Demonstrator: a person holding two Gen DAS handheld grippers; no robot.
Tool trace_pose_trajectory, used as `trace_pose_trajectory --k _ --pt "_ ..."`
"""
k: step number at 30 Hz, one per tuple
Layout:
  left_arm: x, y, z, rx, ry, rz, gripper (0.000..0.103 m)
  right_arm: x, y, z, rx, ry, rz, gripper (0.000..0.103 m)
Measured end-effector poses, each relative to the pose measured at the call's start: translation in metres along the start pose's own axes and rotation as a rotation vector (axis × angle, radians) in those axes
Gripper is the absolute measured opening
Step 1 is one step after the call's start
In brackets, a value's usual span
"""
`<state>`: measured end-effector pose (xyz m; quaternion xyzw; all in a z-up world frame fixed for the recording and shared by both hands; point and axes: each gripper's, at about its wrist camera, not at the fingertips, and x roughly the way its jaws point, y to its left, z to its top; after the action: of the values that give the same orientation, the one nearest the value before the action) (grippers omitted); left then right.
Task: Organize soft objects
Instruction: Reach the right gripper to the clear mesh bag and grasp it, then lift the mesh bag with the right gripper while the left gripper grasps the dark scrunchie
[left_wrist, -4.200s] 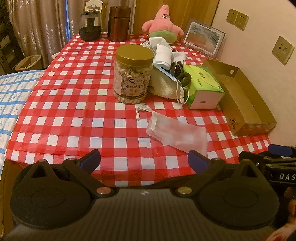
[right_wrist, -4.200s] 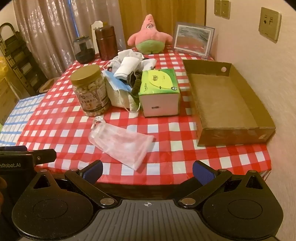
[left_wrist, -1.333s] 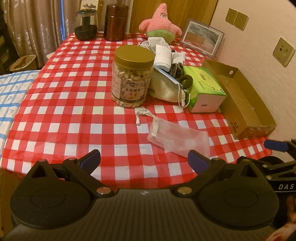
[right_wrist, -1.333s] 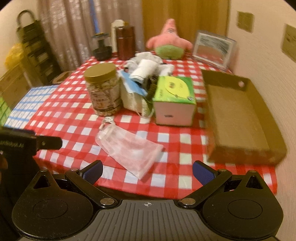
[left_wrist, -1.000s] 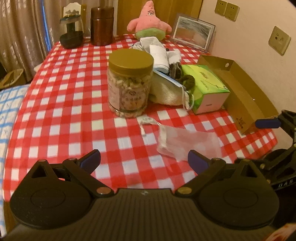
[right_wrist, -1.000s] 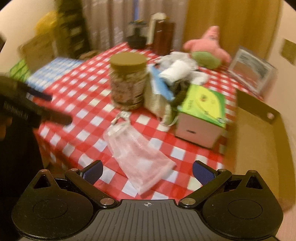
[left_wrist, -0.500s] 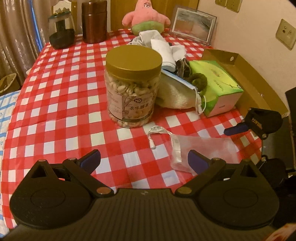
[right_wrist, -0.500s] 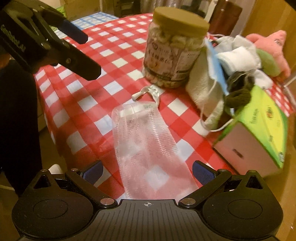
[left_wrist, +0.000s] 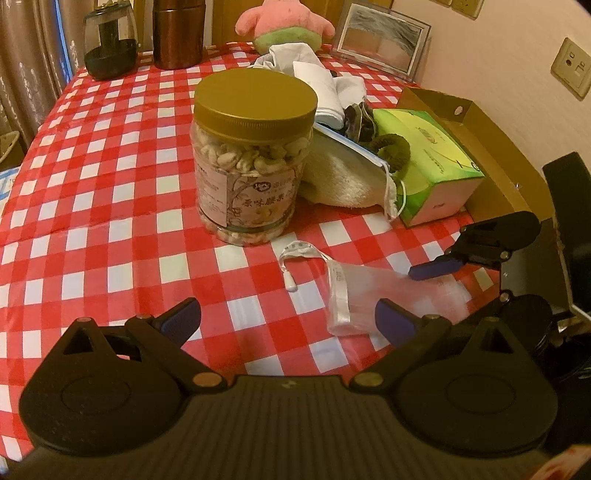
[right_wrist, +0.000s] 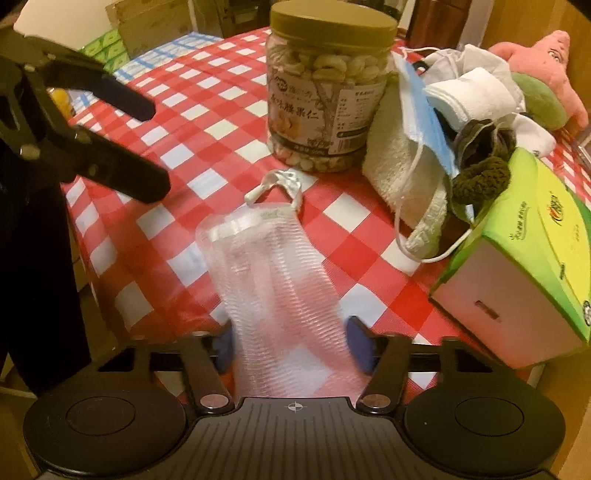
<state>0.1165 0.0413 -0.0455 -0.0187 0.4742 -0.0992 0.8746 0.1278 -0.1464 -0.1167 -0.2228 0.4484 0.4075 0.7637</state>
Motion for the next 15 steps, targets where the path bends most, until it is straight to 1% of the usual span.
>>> trace_pose_trajectory --k 1,3,4,5,6,8,12,15 --pt "0.000 0.000 0.000 -0.002 0.001 -0.002 0.100 -0.001 0.000 0.000 0.004 -0.001 -0.003 0.044" --pt "0.000 0.000 -0.001 -0.008 0.002 -0.005 0.100 -0.003 0.000 0.000 0.008 0.000 -0.011 0.024" --pt "-0.001 0.000 -0.001 -0.011 0.002 -0.005 0.100 -0.004 0.000 -0.001 0.010 0.002 -0.012 0.020" --pt "-0.002 0.000 -0.001 -0.014 0.001 -0.005 0.100 -0.006 0.001 -0.002 0.016 0.003 -0.013 0.011" --pt "-0.004 0.000 -0.002 -0.016 -0.002 -0.006 0.100 -0.007 0.001 -0.002 0.023 0.002 -0.018 0.007" --pt "-0.007 -0.001 -0.002 -0.018 -0.007 -0.007 0.100 -0.012 0.003 -0.003 0.041 -0.008 -0.027 0.004" --pt "-0.014 -0.002 -0.002 -0.034 -0.021 -0.018 0.100 -0.032 0.004 -0.006 0.103 -0.051 -0.046 0.003" --pt "-0.019 -0.004 -0.002 -0.057 -0.032 -0.031 0.100 -0.056 0.000 -0.010 0.186 -0.104 -0.080 0.003"
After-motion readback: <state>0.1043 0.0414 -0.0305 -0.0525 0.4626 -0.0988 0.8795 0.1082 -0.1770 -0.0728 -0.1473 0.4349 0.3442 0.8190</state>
